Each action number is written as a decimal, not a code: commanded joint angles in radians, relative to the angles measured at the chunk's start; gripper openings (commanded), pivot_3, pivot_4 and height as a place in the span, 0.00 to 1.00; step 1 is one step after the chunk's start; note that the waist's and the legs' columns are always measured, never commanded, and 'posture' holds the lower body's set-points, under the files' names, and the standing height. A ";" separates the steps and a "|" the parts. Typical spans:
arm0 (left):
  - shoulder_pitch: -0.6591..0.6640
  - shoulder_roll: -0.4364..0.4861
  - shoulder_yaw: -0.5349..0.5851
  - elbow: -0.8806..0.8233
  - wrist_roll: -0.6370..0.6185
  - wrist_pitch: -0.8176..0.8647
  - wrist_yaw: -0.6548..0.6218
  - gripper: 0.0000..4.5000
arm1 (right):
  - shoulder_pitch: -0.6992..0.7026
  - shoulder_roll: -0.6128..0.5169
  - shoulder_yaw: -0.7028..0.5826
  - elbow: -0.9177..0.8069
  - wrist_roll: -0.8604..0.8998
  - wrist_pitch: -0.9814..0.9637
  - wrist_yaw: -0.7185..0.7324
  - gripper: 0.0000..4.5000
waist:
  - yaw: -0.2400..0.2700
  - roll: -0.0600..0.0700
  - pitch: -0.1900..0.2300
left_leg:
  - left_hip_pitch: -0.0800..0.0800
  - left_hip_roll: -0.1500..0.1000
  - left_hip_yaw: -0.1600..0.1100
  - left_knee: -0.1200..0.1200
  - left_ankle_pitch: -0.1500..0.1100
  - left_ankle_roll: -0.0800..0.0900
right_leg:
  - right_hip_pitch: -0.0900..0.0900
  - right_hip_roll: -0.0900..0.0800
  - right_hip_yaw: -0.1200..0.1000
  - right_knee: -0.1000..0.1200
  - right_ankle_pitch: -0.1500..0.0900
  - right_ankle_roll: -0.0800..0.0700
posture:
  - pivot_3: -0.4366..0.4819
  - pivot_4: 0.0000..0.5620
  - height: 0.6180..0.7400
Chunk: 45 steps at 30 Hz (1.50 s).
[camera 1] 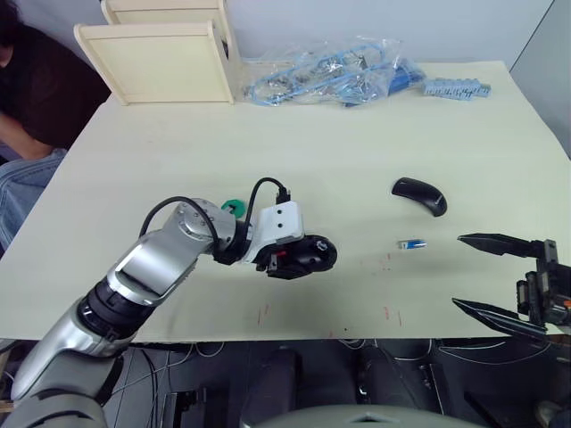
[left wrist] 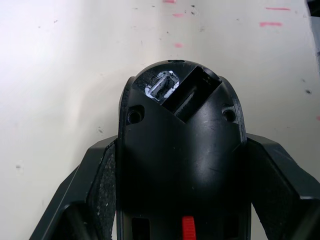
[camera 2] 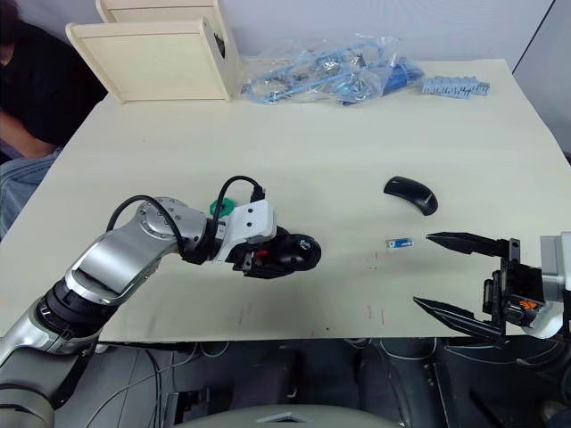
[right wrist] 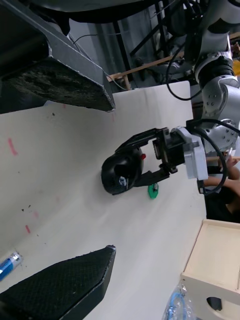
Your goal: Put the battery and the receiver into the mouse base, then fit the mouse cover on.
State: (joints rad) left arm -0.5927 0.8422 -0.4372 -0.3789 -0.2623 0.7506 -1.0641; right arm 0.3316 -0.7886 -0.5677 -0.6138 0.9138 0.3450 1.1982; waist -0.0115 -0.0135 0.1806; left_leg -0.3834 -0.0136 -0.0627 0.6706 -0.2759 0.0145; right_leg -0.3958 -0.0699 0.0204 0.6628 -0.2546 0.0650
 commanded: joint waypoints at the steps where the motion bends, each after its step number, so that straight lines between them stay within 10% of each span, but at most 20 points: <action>1: -0.019 -0.030 -0.022 0.006 0.038 -0.014 0.011 0.66 | 0.012 -0.008 -0.046 -0.042 0.029 -0.001 -0.006 1.00 | 0.000 0.000 0.000 | 0.000 0.000 0.000 0.000 0.000 0.000 | 0.000 0.000 0.000 0.000 0.000 0.000 | 0.48 0.27 1.00; 29: 0.006 -0.129 -0.109 0.129 0.221 -0.131 -0.024 0.66 | -0.052 -0.080 0.055 0.004 -0.099 0.073 -0.125 1.00 | 0.007 0.000 -0.001 | 0.001 -0.001 -0.001 0.001 0.000 0.000 | 0.002 -0.001 0.001 0.000 0.000 0.001 | 0.48 0.27 1.00; 45: 0.021 -0.144 -0.095 0.121 0.253 -0.135 -0.040 0.66 | -0.554 -0.037 0.490 0.728 -0.467 -0.222 0.120 1.00 | 0.003 0.000 -0.002 | 0.001 -0.001 0.001 0.002 0.000 0.000 | 0.003 -0.001 0.000 -0.001 0.001 0.001 | 0.48 0.27 1.00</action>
State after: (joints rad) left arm -0.5825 0.7037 -0.5183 -0.2462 -0.0249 0.6105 -1.1088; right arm -0.1945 -0.8259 -0.0750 0.0812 0.4623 0.1733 1.2853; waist -0.0084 -0.0133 0.1789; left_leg -0.3825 -0.0147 -0.0614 0.6725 -0.2758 0.0145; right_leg -0.3932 -0.0708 0.0199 0.6620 -0.2540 0.0660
